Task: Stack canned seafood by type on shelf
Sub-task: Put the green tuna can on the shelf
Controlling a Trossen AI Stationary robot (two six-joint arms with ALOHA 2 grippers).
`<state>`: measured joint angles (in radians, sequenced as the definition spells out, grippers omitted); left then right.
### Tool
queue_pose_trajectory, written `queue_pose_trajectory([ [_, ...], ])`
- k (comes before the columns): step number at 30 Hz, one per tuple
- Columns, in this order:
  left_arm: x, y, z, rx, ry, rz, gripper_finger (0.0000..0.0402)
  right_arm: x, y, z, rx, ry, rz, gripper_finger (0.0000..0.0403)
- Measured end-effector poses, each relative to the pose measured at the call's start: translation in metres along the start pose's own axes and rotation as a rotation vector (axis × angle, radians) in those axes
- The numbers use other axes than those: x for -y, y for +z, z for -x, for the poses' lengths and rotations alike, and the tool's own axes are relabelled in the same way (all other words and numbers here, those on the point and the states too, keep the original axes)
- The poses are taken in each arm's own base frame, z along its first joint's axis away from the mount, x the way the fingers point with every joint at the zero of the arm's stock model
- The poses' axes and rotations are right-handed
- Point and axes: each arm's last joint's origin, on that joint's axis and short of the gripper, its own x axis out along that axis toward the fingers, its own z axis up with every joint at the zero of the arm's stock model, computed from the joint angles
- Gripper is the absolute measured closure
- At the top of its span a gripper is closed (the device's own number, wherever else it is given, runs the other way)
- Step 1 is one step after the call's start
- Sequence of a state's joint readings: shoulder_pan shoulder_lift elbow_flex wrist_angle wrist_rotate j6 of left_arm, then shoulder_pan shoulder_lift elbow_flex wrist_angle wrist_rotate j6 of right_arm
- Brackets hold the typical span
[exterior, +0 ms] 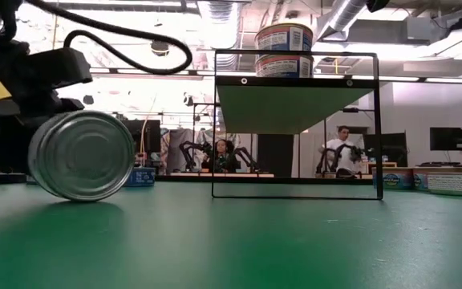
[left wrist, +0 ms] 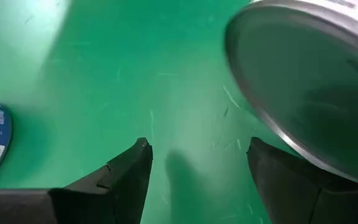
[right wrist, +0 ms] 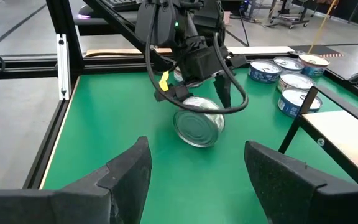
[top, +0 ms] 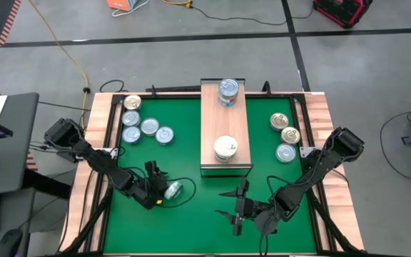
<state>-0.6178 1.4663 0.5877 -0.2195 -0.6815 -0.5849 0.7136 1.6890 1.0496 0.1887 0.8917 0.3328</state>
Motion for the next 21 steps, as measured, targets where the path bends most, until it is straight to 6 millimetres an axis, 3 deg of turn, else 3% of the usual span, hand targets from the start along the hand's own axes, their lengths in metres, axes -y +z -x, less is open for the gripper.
queue_pose_trajectory([
  [6,-0.002,0.005,0.008,-0.038,-0.036,0.018,0.0148,0.0,0.0,0.0,-0.001,0.001,-0.002,0.0117],
  [11,-0.007,0.026,0.032,-0.066,-0.036,0.058,0.0148,0.0,0.0,0.0,-0.003,0.0,-0.007,0.0117],
  [16,0.005,0.043,0.055,0.014,-0.055,0.084,0.0148,0.0,-0.001,0.0,-0.005,-0.001,-0.012,0.0117],
  [21,0.017,0.056,0.065,0.115,-0.022,0.127,0.0148,0.0,-0.001,0.0,-0.006,-0.001,-0.01,0.0117],
])
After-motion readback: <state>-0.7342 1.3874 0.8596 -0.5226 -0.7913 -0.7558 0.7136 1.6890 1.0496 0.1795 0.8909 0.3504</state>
